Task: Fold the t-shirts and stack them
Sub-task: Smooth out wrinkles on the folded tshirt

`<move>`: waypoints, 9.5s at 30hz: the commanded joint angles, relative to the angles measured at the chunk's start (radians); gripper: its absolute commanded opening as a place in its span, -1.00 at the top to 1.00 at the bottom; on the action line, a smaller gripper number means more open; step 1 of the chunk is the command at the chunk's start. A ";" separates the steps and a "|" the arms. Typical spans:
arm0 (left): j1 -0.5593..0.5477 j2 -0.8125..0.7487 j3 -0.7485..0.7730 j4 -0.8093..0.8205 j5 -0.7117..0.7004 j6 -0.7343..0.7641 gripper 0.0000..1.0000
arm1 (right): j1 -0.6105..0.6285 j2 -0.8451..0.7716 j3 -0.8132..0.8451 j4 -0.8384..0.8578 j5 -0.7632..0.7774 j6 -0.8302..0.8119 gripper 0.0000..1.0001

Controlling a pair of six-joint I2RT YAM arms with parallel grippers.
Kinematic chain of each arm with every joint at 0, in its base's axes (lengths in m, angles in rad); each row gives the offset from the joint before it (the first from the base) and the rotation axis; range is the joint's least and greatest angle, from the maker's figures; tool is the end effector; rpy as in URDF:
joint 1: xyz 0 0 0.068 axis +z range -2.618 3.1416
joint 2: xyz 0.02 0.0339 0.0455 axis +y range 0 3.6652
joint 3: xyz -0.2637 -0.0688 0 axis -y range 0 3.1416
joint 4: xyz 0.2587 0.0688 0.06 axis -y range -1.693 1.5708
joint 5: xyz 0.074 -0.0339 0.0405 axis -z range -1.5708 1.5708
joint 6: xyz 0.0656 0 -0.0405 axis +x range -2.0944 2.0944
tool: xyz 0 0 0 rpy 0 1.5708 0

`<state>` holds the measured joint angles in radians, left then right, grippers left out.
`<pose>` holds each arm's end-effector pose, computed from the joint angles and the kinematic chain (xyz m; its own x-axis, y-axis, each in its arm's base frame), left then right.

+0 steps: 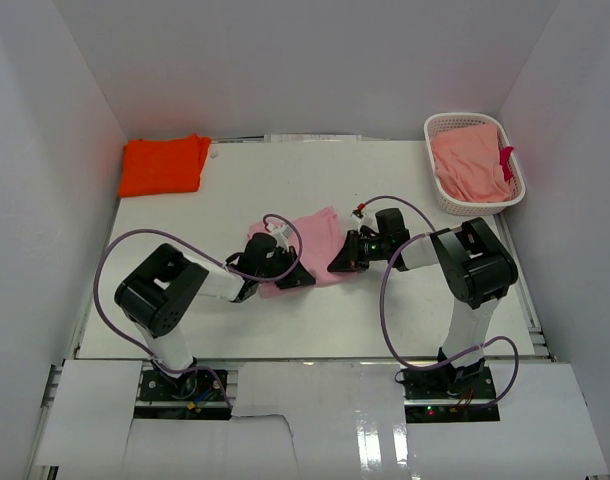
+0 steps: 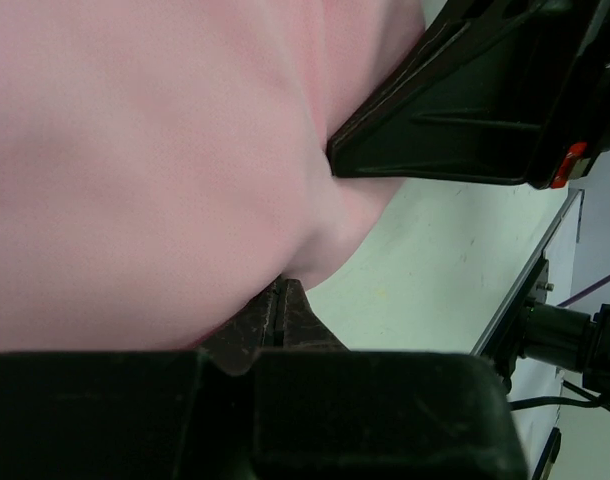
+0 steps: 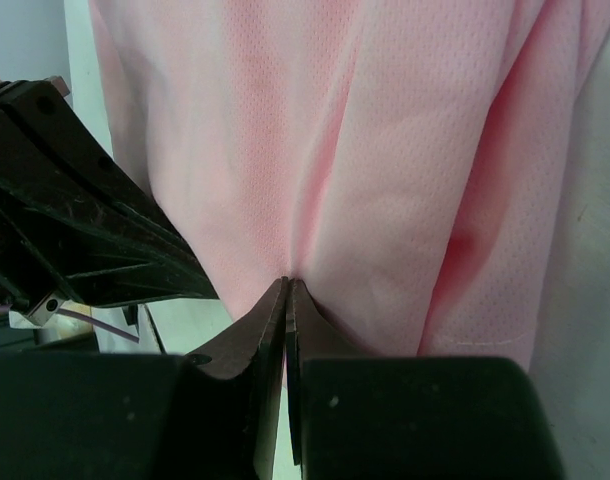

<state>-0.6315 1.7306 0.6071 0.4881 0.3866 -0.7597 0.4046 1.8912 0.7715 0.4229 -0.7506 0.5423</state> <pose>0.2569 -0.2186 0.0866 -0.8926 -0.1374 -0.4294 0.2441 0.6534 -0.7165 0.3164 0.1842 0.0788 -0.9020 0.0243 -0.4309 -0.3539 0.5298 0.7707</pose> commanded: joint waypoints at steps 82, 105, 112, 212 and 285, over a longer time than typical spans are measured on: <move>0.340 -0.075 0.252 -0.244 -0.008 0.097 1.00 | -0.055 0.247 0.747 -0.622 0.137 -0.231 0.85; 0.342 -0.066 0.221 -0.368 -0.159 0.146 1.00 | -0.067 0.232 0.698 -0.616 0.172 -0.255 0.85; 0.354 -0.089 0.180 -0.382 -0.199 0.155 1.00 | -0.078 0.243 0.701 -0.616 0.186 -0.257 0.84; 0.579 -0.069 -0.052 -0.031 0.164 0.109 -0.01 | -0.136 0.368 0.684 -0.458 -0.059 -0.140 0.85; 0.579 0.009 0.198 -0.144 0.222 0.143 1.00 | -0.204 0.146 0.535 -0.535 0.139 -0.208 -0.34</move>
<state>-0.0544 1.7821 0.7818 0.3584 0.5945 -0.6273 0.1986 2.0747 1.3228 -0.0845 -0.6395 0.3649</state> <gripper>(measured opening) 0.028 0.669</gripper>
